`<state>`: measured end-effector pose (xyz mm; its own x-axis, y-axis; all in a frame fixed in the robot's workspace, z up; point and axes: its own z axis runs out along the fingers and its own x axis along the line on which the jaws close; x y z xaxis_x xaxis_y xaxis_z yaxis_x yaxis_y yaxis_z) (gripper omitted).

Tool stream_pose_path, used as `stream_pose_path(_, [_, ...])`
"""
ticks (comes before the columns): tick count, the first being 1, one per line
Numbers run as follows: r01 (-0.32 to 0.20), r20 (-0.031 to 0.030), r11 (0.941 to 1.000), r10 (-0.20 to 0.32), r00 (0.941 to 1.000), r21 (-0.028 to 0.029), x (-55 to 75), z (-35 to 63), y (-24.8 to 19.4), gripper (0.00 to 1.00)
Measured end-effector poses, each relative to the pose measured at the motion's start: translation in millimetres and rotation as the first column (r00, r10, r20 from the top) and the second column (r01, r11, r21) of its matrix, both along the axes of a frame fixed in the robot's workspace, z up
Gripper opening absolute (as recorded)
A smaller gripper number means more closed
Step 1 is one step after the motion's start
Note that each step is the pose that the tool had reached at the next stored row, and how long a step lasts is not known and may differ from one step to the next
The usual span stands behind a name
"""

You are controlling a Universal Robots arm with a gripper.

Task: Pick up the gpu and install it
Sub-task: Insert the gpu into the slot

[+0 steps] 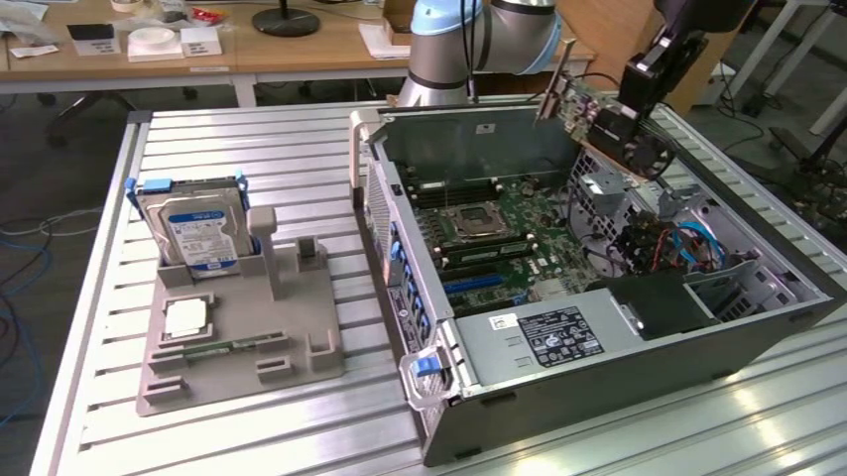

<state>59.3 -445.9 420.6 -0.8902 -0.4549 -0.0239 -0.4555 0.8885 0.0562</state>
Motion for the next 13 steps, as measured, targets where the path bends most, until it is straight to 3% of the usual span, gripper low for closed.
stream_pose_path(7, [-0.09, 0.0, 0.9959, 0.09, 0.9959, 0.0001, 0.0, 0.0, 0.0, 0.27])
stream_pose_path(13, [-0.171, 0.0, 0.9852, 0.171, 0.9852, 0.0001, 0.0, -0.1, 0.0, 0.27])
